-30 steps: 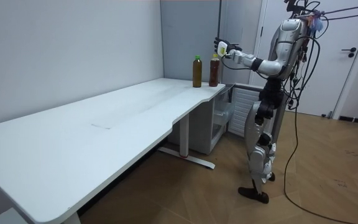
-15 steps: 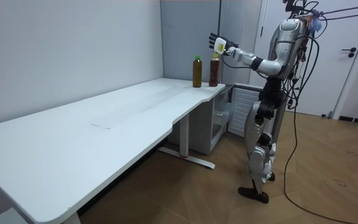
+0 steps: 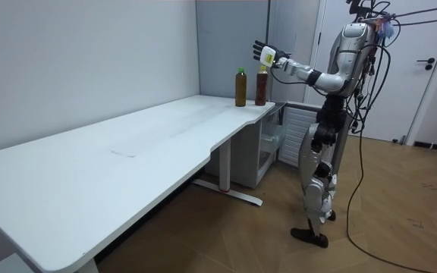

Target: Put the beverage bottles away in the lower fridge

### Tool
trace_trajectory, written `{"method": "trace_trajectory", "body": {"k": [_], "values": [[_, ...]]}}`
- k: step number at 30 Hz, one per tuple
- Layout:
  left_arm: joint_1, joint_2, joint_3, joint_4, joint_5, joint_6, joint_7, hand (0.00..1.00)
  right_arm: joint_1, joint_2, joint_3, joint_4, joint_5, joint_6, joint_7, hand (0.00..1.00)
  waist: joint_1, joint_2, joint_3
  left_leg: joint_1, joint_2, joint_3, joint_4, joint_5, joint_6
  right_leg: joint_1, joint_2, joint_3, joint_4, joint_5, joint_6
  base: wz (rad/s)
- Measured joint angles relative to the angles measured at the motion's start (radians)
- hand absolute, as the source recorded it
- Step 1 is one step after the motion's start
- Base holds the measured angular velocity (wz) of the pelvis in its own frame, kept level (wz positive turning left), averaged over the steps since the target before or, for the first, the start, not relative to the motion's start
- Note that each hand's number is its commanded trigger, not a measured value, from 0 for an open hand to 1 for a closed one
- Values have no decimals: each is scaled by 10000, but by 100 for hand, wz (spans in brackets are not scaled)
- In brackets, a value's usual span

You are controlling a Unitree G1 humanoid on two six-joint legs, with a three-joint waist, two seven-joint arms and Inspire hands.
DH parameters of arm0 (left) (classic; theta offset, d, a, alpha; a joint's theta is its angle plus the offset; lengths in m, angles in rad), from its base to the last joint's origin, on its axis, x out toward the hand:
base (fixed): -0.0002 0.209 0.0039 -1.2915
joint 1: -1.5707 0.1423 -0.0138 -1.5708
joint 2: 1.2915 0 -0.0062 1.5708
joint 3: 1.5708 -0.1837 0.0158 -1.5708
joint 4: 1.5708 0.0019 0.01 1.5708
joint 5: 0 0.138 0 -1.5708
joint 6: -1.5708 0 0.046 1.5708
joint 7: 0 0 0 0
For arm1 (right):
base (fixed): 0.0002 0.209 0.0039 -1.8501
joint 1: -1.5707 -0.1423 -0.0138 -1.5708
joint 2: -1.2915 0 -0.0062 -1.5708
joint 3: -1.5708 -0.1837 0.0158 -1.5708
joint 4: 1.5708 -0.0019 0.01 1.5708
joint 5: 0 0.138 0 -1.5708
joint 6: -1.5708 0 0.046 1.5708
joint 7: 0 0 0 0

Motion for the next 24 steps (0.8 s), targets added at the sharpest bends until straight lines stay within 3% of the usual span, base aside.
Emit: {"method": "trace_trajectory", "body": {"k": [8,19,24], "values": [[9,10,-191,892,-2,-20,179,0,66,6,4,53,87,22,-105,0,-51,8,50,-36,11,9,7,-1,-1,-27,3,6,10,0,-1,0],[30,41,-290,1399,-6,-24,168,0,77,-2,14,26,307,34,-96,0,-53,128,-18,3,14,34,4,-1,-1,-33,-3,17,151,2,-5,0],[366,42,-307,1401,-6,-27,282,0,92,-5,8,16,266,21,-39,0,-35,113,-13,121,18,142,-94,6,10,-47,2,165,161,-18,-10,-7]]}}
